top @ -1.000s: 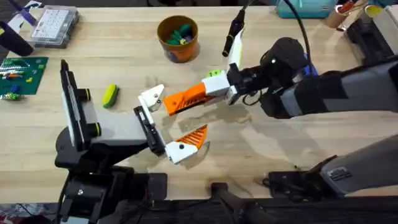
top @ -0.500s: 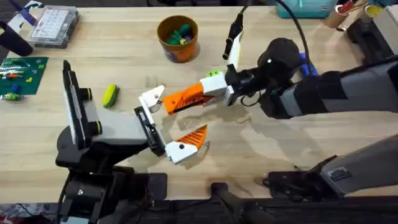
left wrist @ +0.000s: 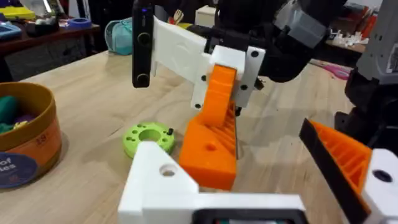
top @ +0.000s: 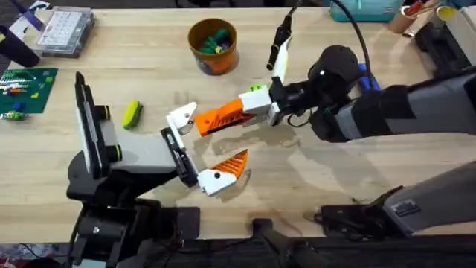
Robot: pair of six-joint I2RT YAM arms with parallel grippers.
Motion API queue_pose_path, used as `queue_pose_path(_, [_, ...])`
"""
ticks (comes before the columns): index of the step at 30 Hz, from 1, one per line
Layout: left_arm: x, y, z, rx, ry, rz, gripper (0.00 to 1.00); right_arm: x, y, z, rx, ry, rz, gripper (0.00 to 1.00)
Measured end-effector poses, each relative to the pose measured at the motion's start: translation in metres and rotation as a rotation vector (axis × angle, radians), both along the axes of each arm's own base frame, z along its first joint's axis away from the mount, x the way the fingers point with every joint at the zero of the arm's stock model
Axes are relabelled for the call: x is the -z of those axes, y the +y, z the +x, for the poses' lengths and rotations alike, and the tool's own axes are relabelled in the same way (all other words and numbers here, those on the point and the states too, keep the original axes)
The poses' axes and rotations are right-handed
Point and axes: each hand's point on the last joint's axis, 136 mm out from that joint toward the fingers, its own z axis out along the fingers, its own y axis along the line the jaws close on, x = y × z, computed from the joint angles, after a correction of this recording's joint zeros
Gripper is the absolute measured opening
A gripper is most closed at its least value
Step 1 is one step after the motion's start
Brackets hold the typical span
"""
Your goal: Pick up the gripper from the table and insert it into the empty holder that is missing its gripper. Then pick up a screw, insert it into the mounting hole, and use the screwdriver to tighten it. Finally, clean up the table by picking up the vegetable and placing it into the bucket.
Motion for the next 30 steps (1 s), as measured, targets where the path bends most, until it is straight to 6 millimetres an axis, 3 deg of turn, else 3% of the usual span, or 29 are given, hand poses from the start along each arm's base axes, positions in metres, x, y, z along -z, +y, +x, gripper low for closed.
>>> queue_pose_path(30, [0.0001, 0.0, 0.0, 0.0, 0.0, 0.0, 0.986, 0.0011, 0.0086, 0.0034, 0.043, 0.013, -0.004, 0.024])
